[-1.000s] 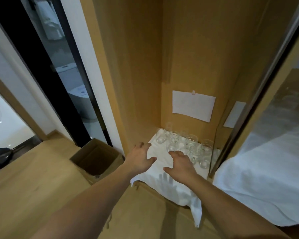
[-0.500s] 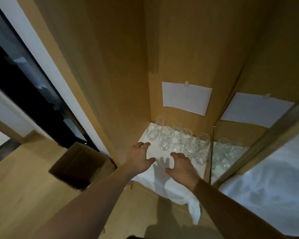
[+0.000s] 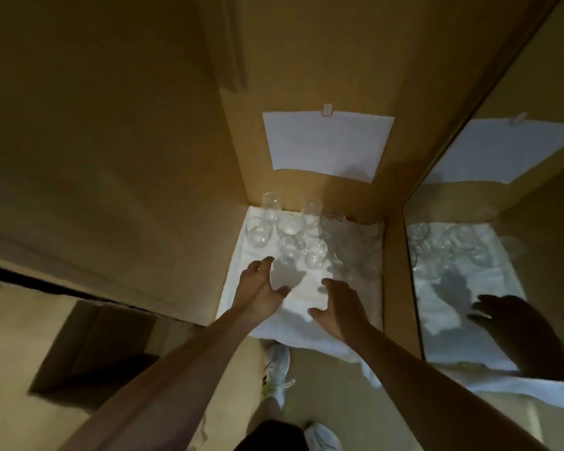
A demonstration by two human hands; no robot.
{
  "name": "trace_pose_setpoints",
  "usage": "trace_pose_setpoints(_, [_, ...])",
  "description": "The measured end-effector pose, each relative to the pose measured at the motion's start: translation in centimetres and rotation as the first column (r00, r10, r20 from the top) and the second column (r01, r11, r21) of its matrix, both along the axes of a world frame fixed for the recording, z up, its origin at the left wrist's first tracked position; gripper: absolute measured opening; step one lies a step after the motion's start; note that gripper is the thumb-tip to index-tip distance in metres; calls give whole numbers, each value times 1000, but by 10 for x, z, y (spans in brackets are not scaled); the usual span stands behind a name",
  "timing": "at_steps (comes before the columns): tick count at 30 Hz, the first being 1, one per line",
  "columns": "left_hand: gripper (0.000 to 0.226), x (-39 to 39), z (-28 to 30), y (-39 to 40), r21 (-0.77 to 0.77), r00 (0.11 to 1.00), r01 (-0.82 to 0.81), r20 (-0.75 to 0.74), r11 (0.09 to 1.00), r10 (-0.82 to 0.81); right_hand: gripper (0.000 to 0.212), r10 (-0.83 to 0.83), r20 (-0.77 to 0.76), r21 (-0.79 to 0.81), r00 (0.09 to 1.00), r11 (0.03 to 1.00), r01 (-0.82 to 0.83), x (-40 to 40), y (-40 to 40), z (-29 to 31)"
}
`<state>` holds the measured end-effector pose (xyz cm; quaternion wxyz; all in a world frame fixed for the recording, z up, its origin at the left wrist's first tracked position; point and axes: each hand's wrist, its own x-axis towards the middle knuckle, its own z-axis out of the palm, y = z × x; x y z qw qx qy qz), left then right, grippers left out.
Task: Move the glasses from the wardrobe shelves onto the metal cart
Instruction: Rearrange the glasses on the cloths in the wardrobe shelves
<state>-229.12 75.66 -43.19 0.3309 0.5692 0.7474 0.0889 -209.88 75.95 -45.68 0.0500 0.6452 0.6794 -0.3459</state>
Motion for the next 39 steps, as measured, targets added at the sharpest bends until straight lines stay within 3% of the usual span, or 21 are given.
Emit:
trace_pose_setpoints(10, [91,-29,-71,79,-95,988,-82,125,992,93,82,-218,41,-125,975,967,221,-23,58,-59])
trace_pose_setpoints(18, [98,-26,-135,132,-110,992,-22,124,994,35,89,-296,55,-77,954,951,299,-28,118,-110])
trace_pose_setpoints(26, [119,-16,-182,156,-102,992,21,125,995,-8,107,-328,4,-36,945,944,328,-30,147,-155])
trace_pose_setpoints(30, [108,-11,-197,157,-68,993,40,113,997,-32,107,-318,-57,-6,946,948,318,-34,148,-172])
trace_pose_setpoints(35, [77,-12,-195,159,-6,992,50,116,999,-49,81,-393,-123,72,911,912,403,-39,143,-172])
trace_pose_setpoints(39, [77,-15,-187,150,18,994,49,101,999,-50,76,-439,-122,123,890,883,453,-36,132,-165])
